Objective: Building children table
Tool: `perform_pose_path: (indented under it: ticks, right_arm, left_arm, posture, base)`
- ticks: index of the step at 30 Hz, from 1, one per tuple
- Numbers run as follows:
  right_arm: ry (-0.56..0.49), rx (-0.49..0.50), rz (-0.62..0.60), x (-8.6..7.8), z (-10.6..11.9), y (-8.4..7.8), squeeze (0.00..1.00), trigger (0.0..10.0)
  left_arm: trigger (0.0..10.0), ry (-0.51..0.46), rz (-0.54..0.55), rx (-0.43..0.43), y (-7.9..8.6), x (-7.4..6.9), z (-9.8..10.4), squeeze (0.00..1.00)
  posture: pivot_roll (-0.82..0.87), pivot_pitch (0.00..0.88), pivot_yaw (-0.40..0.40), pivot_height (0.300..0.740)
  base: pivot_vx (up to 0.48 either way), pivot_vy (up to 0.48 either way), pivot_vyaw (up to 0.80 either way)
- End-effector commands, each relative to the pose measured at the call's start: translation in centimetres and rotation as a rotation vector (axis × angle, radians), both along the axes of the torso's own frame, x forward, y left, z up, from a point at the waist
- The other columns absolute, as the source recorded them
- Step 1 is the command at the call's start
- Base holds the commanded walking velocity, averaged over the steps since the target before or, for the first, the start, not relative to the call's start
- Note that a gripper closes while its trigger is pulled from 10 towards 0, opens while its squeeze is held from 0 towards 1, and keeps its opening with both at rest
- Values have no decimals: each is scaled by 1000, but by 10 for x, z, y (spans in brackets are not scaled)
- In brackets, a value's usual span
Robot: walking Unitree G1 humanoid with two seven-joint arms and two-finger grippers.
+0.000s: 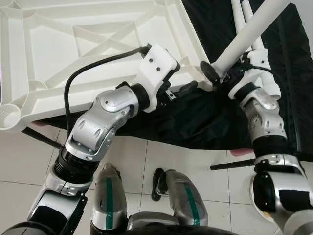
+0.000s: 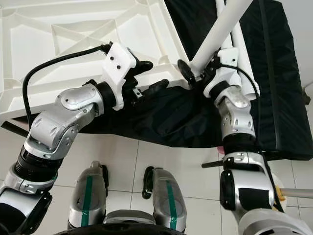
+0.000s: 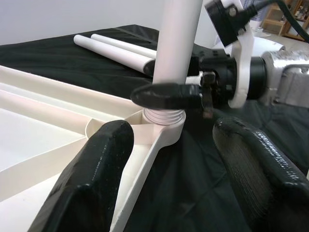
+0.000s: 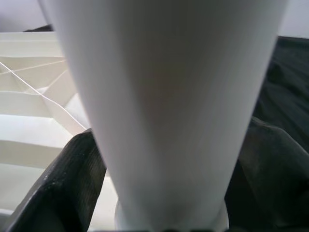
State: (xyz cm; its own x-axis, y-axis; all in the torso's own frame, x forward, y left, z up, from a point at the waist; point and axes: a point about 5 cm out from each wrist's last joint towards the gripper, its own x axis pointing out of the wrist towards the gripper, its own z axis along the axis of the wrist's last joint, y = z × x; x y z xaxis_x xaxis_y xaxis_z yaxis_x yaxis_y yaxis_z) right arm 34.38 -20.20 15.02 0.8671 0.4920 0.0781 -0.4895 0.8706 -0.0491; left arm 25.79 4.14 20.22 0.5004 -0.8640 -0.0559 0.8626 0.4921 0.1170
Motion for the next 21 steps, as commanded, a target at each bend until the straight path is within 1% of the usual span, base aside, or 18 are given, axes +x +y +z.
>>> perform_pose_path:
  ticks: [1,3,4,5,18,19,21]
  right_arm:
    - [9,3,-5,-1,-3,-8,0,10000]
    - [8,3,-1,0,-3,-8,0,10000]
    - [5,5,10,1,-3,-9,0,4118]
    - [7,-1,18,1,-4,-10,0,0]
    - [26,-1,48,-1,-11,-12,0,0]
    - [28,-5,38,-1,-12,-13,0,10000]
    - [32,8,26,-1,-13,-13,0,10000]
  left_arm:
    - [10000,5,-27,5,-1,-3,0,0]
    - [10000,5,-26,5,-1,-3,0,0]
    - [10000,5,-27,6,-1,-3,0,0]
    - [10000,5,-27,6,-1,-3,0,0]
    - [10000,2,-23,3,-1,-3,1,0]
    - [10000,1,-23,2,-1,-3,2,0]
    - [10000,1,-23,1,-1,-3,2,0]
  posture:
    - [116,84,-92,740]
    - [116,84,-92,740]
    - [116,86,-92,740]
    - [117,86,-90,740]
    - [116,88,-90,740]
    - [115,87,-91,740]
    - [113,88,-93,740]
  base:
    - [0,0,0]
    - [0,0,0]
    - [0,0,0]
    - [0,0,0]
    - [0,0,0]
    - [0,0,0]
    - [0,0,0]
